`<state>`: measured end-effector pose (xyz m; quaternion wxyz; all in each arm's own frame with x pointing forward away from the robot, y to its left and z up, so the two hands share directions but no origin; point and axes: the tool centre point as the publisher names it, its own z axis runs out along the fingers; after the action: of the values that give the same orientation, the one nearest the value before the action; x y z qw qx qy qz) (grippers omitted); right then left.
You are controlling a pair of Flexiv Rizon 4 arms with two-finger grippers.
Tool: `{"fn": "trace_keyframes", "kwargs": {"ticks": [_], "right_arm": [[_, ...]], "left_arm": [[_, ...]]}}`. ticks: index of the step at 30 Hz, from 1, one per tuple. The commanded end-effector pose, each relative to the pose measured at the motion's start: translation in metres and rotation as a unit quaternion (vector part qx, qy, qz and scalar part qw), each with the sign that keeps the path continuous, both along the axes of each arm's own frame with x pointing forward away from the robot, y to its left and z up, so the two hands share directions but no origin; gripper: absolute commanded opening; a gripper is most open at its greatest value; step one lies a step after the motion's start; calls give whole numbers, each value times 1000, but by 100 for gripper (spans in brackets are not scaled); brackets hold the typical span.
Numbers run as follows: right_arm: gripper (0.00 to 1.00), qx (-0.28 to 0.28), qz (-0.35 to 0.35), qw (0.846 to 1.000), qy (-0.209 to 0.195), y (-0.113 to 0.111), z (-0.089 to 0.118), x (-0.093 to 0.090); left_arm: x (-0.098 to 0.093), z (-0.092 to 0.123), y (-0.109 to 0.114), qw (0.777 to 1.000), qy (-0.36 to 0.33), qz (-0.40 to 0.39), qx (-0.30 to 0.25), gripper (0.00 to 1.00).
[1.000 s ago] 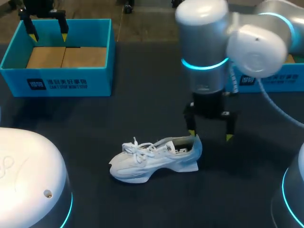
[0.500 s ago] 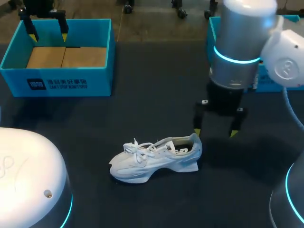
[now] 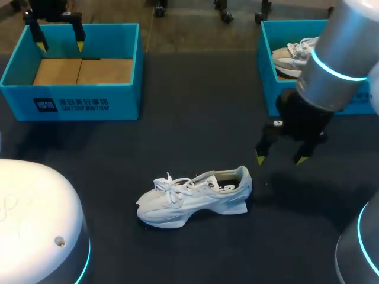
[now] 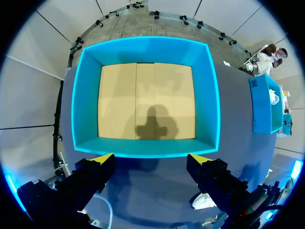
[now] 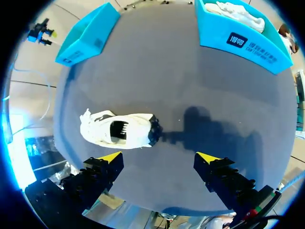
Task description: Take the shoe out of the shoebox, open the shoe tongue, remove and reinsert the insole, then place the shoe into the shoebox
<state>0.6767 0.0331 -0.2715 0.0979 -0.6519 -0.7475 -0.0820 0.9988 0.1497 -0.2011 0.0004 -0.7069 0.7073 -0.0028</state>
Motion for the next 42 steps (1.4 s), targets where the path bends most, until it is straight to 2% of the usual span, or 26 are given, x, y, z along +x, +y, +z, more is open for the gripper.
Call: {"fn": "trace_keyframes", "kwargs": {"ticks": [1,4,6,7,8,9,22,24,25,27,28,29,42], "right_arm": [[100,135,36,990,11,-8,-8,1],[100,157,108,981,-24,-14,2,2],[100,194,162,965,-65,-16,8,1],[100,211,173,960,-60,-17,9,0],[100,170,124,978,3,-20,5,0],[100,112,92,989,31,-22,2,-2],[100,112,92,989,31,-22,2,-2],[100,131,135,982,-36,-31,-3,1],[100,171,154,971,-66,-37,-5,3],[100,234,200,942,-135,-50,-12,2],[100,284,234,915,-165,-64,-27,1],[100,350,234,894,-151,-77,-44,2],[100,350,234,894,-151,-77,-44,2]], "left_arm": [[0,0,0,1000,1,0,1,100],[0,0,0,1000,1,0,1,100],[0,0,0,1000,1,0,1,100],[0,0,0,1000,1,0,1,100],[0,0,0,1000,1,0,1,100],[0,0,0,1000,1,0,1,100],[0,0,0,1000,1,0,1,100],[0,0,0,1000,1,0,1,100],[0,0,0,1000,1,0,1,100],[0,0,0,1000,1,0,1,100],[0,0,0,1000,1,0,1,100],[0,0,0,1000,1,0,1,100],[0,0,0,1000,1,0,1,100]]}}
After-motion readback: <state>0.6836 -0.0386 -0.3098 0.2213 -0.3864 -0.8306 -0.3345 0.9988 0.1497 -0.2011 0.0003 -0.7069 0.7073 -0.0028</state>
